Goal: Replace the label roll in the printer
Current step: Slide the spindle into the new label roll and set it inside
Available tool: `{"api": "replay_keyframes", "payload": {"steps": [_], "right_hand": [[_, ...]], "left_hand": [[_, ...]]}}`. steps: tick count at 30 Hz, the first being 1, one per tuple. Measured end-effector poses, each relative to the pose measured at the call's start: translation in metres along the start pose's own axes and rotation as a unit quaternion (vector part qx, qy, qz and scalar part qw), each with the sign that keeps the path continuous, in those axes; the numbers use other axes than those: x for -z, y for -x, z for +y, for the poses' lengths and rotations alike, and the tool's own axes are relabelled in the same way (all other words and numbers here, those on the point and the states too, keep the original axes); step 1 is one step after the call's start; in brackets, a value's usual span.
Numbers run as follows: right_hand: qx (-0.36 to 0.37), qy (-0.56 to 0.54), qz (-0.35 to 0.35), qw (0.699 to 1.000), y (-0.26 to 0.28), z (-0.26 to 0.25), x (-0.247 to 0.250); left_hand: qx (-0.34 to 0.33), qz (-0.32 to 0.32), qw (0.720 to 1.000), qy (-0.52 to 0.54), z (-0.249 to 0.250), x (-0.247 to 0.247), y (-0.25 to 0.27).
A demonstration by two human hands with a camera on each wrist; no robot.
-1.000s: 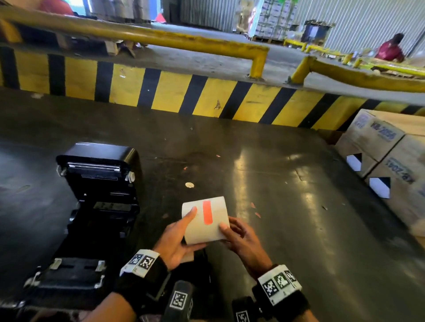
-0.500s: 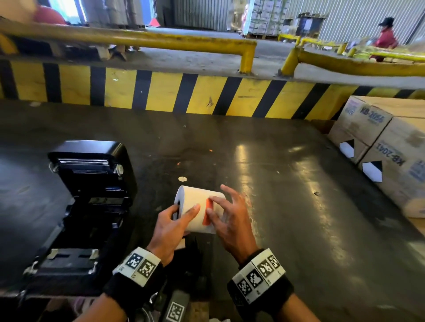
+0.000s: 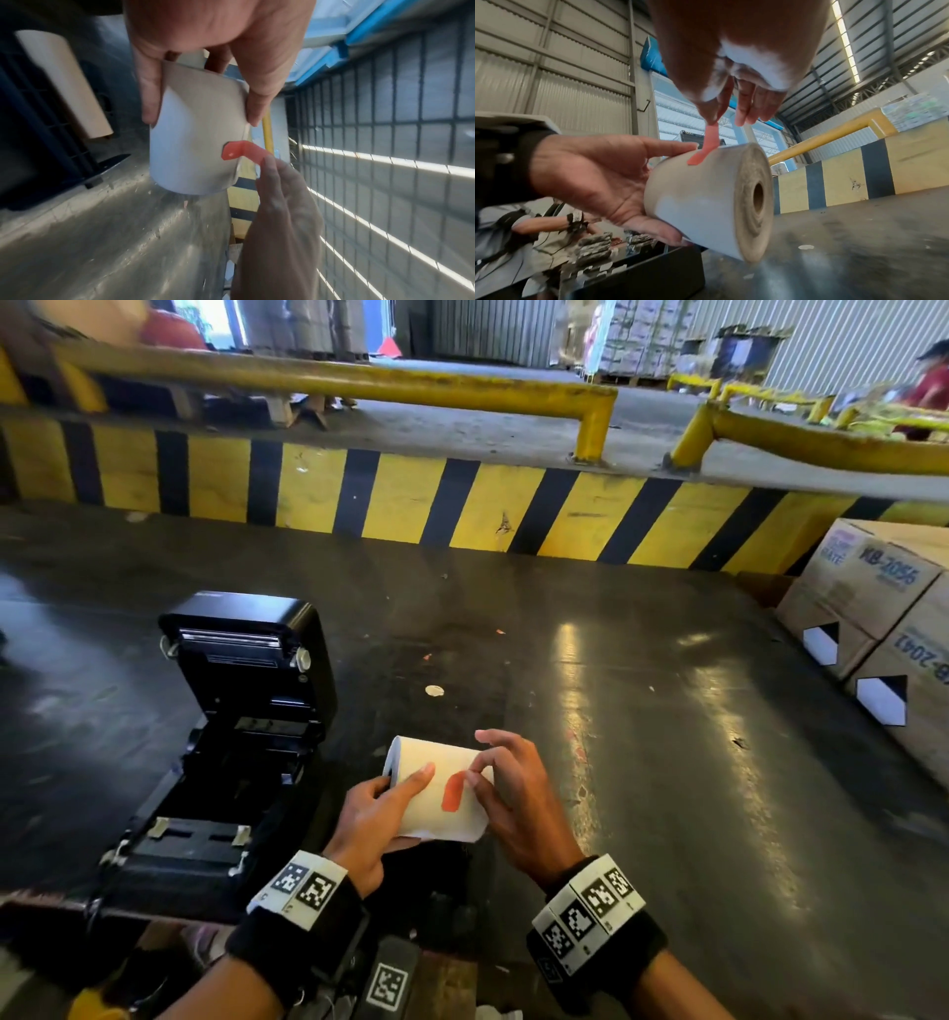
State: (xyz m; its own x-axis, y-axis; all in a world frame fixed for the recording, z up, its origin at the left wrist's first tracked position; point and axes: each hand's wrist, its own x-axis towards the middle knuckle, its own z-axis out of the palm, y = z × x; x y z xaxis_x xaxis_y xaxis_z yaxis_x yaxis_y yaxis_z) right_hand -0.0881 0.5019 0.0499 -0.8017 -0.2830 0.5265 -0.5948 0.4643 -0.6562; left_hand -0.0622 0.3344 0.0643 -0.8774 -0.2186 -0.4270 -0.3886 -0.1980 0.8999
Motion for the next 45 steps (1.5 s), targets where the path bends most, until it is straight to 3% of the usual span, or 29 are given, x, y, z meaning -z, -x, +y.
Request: {"api": "replay_keyframes", "payload": {"steps": [3,7,12,14,17,21,32,39,42,45], "right_hand": [[0.017,0.016,-0.032,0.999,0.01,0.002,-0.004],[-0.024,-0.035,-0.044,0.998,0.026,0.006,-0.001],[-0.154,-0.118,0.021,0.981,0.035,0.018,0.015],[-0.212,-0.055,-0.038,0.975,0.035,0.035,0.022],[-0.271,0.076,-0.194,0.94,0.044,0.067,0.016],[-0.278,0.168,-0.308,0.894,0.058,0.086,-0.012],[-0.294,0.209,-0.301,0.883,0.051,0.089,-0.024],[-0.289,0.238,-0.31,0.874,0.03,0.066,-0.061],[-0.297,0.195,-0.29,0.889,0.032,0.066,-0.069],[-0.32,0.074,-0.205,0.922,0.031,0.064,-0.066]], "left_hand": [[0.032,0.022,0.999,0.0,-0.006,0.008,-0.009],[0.049,0.035,0.998,0.002,-0.012,0.013,-0.017],[0.054,0.041,0.998,0.006,-0.016,0.017,-0.017],[0.056,0.043,0.997,0.008,-0.018,0.021,-0.015],[0.059,0.041,0.997,0.013,-0.022,0.028,-0.012],[0.068,0.038,0.997,0.026,-0.027,0.036,-0.007],[0.061,0.055,0.995,0.063,-0.027,0.057,0.004],[0.049,0.058,0.992,0.101,-0.023,0.07,0.009],[0.042,0.06,0.988,0.132,-0.025,0.079,0.011],[0.038,0.059,0.985,0.158,-0.025,0.087,0.01]]}}
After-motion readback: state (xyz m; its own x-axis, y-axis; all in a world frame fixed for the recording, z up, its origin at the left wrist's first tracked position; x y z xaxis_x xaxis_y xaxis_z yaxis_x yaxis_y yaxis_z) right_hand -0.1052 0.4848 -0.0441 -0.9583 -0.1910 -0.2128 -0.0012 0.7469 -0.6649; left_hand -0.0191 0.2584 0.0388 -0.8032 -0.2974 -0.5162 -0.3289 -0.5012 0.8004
